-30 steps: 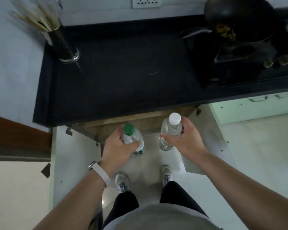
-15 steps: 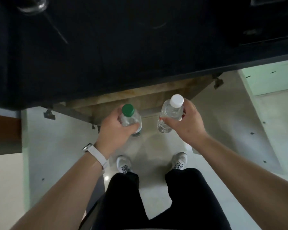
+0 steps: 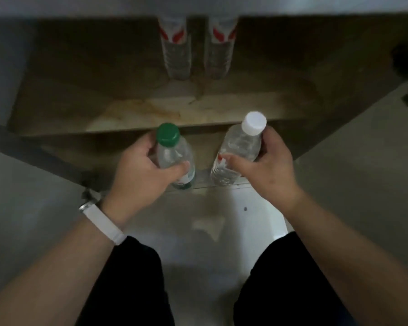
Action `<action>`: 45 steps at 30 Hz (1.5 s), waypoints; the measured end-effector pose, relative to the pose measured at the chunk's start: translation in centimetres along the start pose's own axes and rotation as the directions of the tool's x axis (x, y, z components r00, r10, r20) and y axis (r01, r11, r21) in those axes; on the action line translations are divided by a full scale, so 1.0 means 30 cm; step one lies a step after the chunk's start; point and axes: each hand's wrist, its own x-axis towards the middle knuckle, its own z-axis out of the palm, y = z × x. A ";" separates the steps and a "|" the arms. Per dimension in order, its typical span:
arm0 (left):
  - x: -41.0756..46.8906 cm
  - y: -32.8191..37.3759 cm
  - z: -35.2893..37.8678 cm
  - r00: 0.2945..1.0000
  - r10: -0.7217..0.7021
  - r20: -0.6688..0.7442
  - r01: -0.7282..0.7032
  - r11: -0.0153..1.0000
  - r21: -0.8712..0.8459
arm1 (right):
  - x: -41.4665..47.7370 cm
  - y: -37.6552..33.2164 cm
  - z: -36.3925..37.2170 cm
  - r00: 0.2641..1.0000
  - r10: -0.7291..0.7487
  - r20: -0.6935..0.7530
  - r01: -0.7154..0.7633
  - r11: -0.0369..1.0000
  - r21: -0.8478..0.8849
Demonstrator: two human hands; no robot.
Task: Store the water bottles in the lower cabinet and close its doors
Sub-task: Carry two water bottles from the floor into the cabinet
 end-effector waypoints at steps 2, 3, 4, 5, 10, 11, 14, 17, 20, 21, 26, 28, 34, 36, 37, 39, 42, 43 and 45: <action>0.024 -0.065 0.033 0.998 0.065 -0.021 -0.066 0.997 -0.028 | 0.023 0.056 0.031 0.998 -0.061 0.011 0.061 0.998 0.000; 0.039 -0.095 0.044 0.994 0.099 -0.048 -0.101 0.994 -0.047 | 0.035 0.076 0.042 0.996 -0.092 0.014 0.092 0.996 0.001; 0.054 -0.118 0.049 0.990 0.125 -0.069 -0.129 0.989 -0.065 | 0.044 0.088 0.050 0.992 -0.122 0.016 0.122 0.993 0.008; 0.066 -0.133 0.052 0.986 0.145 -0.077 -0.151 0.986 -0.077 | 0.051 0.097 0.056 0.989 -0.146 0.015 0.146 0.989 0.021; 0.112 -0.121 0.015 0.962 0.262 -0.079 -0.268 0.960 -0.083 | 0.080 0.059 0.066 0.973 -0.232 0.001 0.230 0.966 0.115; 0.116 -0.103 -0.002 0.953 0.291 -0.086 -0.297 0.952 -0.078 | 0.088 0.036 0.064 0.969 -0.246 0.000 0.244 0.960 0.141; 0.136 -0.038 -0.068 0.911 0.386 -0.143 -0.394 0.918 -0.031 | 0.116 -0.046 0.061 0.954 -0.299 -0.003 0.294 0.938 0.184; 0.177 0.015 -0.138 0.880 0.433 -0.194 -0.445 0.895 -0.023 | 0.157 -0.127 0.066 0.939 -0.345 -0.004 0.338 0.917 0.213; 0.228 0.062 -0.184 0.868 0.439 -0.234 -0.457 0.889 -0.031 | 0.207 -0.203 0.079 0.927 -0.375 -0.030 0.371 0.900 0.230; 0.243 0.075 -0.193 0.863 0.440 -0.248 -0.461 0.887 -0.032 | 0.223 -0.225 0.087 0.925 -0.378 -0.046 0.378 0.895 0.239; 0.326 0.104 -0.212 0.881 0.349 -0.318 -0.409 0.901 -0.145 | 0.304 -0.307 0.139 0.929 -0.354 -0.106 0.369 0.891 0.263; 0.361 0.099 -0.215 0.886 0.302 -0.351 -0.386 0.901 -0.198 | 0.332 -0.325 0.159 0.934 -0.341 -0.106 0.357 0.891 0.280; 0.446 0.076 -0.208 0.892 0.296 -0.343 -0.361 0.922 -0.144 | 0.403 -0.321 0.232 0.947 -0.311 -0.077 0.321 0.920 0.226; 0.464 0.058 -0.207 0.892 0.291 -0.347 -0.350 0.929 -0.122 | 0.418 -0.313 0.252 0.949 -0.305 -0.078 0.315 0.919 0.236; 0.470 0.048 -0.208 0.889 0.282 -0.359 -0.344 0.931 -0.121 | 0.423 -0.310 0.259 0.949 -0.306 -0.074 0.315 0.917 0.244; 0.473 0.027 -0.212 0.889 0.263 -0.376 -0.333 0.933 -0.134 | 0.425 -0.296 0.267 0.952 -0.306 -0.031 0.304 0.923 0.236; 0.458 -0.018 -0.211 0.895 0.283 -0.346 -0.334 0.938 -0.097 | 0.408 -0.233 0.286 0.948 -0.308 0.079 0.290 0.939 0.188; 0.453 -0.038 -0.208 0.900 0.287 -0.329 -0.328 0.942 -0.076 | 0.405 -0.200 0.292 0.947 -0.307 0.092 0.289 0.942 0.168; 0.451 -0.092 -0.196 0.913 0.281 -0.296 -0.312 0.948 -0.063 | 0.402 -0.130 0.300 0.954 -0.285 0.093 0.273 0.955 0.117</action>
